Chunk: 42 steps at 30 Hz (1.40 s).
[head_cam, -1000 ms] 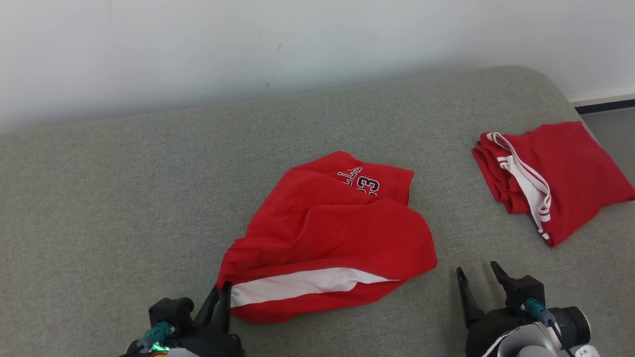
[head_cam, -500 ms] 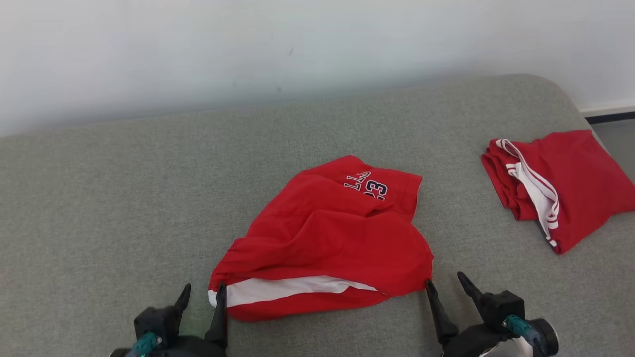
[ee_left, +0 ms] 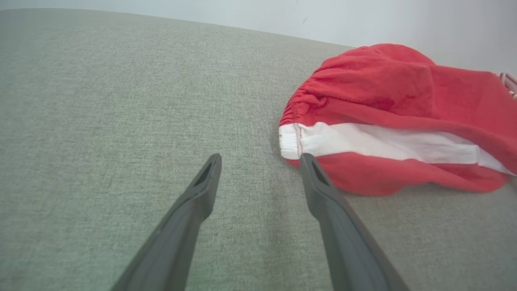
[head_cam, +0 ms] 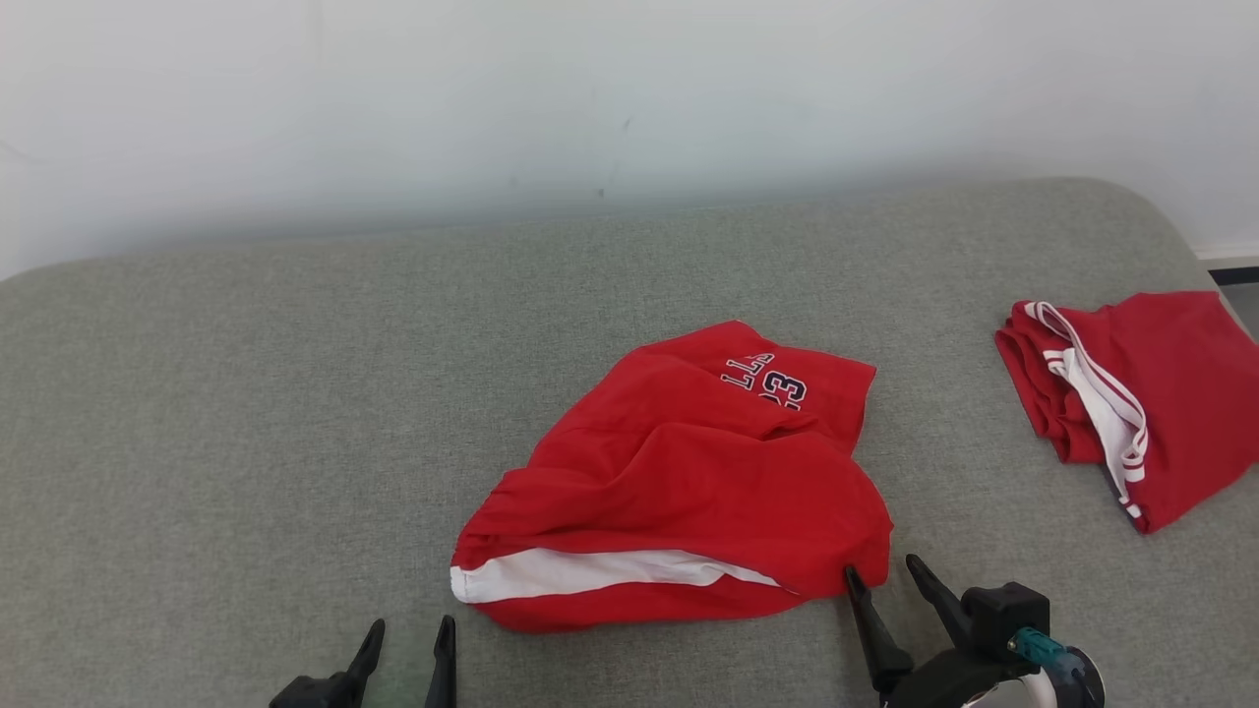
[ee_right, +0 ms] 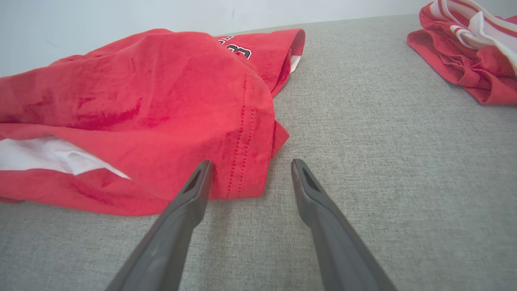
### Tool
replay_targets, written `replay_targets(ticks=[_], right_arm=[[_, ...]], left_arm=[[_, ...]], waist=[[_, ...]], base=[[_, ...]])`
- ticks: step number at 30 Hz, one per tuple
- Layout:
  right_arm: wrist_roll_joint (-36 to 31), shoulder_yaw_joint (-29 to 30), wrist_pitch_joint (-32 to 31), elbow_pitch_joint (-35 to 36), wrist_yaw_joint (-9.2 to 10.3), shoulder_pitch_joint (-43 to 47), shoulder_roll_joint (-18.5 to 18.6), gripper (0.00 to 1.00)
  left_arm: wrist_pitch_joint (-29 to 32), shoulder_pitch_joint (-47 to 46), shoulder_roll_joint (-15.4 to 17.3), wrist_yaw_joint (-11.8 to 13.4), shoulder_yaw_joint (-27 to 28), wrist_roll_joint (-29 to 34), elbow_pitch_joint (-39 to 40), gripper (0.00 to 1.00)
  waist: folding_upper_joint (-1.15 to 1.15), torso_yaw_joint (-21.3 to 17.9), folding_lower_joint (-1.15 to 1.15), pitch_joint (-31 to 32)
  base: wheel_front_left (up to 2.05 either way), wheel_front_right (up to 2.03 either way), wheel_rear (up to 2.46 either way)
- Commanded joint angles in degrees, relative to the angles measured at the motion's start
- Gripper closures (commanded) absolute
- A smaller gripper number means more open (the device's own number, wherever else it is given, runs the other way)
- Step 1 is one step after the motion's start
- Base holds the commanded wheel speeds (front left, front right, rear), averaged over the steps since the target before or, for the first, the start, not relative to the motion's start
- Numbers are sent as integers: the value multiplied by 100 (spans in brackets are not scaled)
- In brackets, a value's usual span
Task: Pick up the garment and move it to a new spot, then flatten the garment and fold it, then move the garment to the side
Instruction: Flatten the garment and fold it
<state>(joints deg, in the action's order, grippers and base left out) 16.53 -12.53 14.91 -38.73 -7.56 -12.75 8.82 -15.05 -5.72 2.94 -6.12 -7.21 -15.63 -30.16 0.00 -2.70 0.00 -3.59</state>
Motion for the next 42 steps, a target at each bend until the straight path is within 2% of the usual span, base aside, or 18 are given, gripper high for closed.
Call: replay_targets(ticks=[1,2,3,4,5,6,8,9,19,20,21,22,33,34,36,37,38,42], right_arm=[[46,-48,24,-32,18,-39,39,2],[97,-79,26,-66,18,-59,59,4],[203,-131,25,-142,18,-96,98,22],[252,-161,26,-179,18,-117,114,31],[319,-212,25,-209,18,-132,116,51],[360,-257,26,-213,18,-146,123,56],[421,-334,28,-228,17,-164,158,79],[449,-361,29,-223,18,-175,170,100],[687,-375,31,-283,17,-170,222,100],[725,-363,30,-323,17,-150,213,69],[741,-371,31,-337,18,-147,211,0],[752,-378,32,-338,18,-158,219,0],[896,-564,31,-417,17,-277,225,0],[910,-598,32,-420,18,-298,233,5],[949,-645,31,-443,18,-334,256,64],[963,-669,31,-436,18,-351,264,76],[978,-689,31,-421,18,-365,276,100],[1004,-666,31,-207,18,-357,325,100]], left_arm=[[-17,77,-5,-15,0,48,38,0],[-17,98,-6,-2,6,57,51,0],[-17,120,-6,4,14,51,62,0],[-17,119,-6,4,17,50,72,0],[-17,121,-6,5,17,40,82,0],[-17,130,-7,6,14,38,89,0],[-17,152,-6,11,8,32,112,0],[-17,167,-6,19,4,28,126,0],[-17,213,-6,40,-8,-12,87,0],[-17,207,-6,38,-17,-14,87,0],[-17,204,-6,36,-24,-18,88,0],[-17,197,-7,37,-36,-20,93,0],[-17,162,-6,30,-14,62,156,0],[-17,163,-6,28,-4,67,163,0],[-17,163,-7,27,10,79,173,0],[-17,159,-6,26,18,81,181,0],[-17,154,-6,25,21,85,191,0],[-17,145,-7,16,26,78,242,0]], waist=[[0,30,0,6],[0,39,0,12],[0,52,0,28],[0,58,0,33],[0,63,0,35],[0,66,0,38],[0,67,0,45],[0,65,0,52],[0,25,0,82],[0,30,0,79],[0,36,0,76],[0,45,0,62],[0,167,0,-59],[0,175,0,-65],[0,187,0,-76],[0,191,0,-85],[0,193,0,-90],[0,168,0,-99]], base=[[0,0,0],[0,0,0],[0,0,0],[0,0,0],[0,0,0],[0,0,0],[0,0,0],[0,0,0],[0,0,0],[0,0,0],[0,0,0],[0,0,0],[0,0,0],[0,0,0],[0,0,0],[0,0,0],[0,0,0],[0,0,0]])
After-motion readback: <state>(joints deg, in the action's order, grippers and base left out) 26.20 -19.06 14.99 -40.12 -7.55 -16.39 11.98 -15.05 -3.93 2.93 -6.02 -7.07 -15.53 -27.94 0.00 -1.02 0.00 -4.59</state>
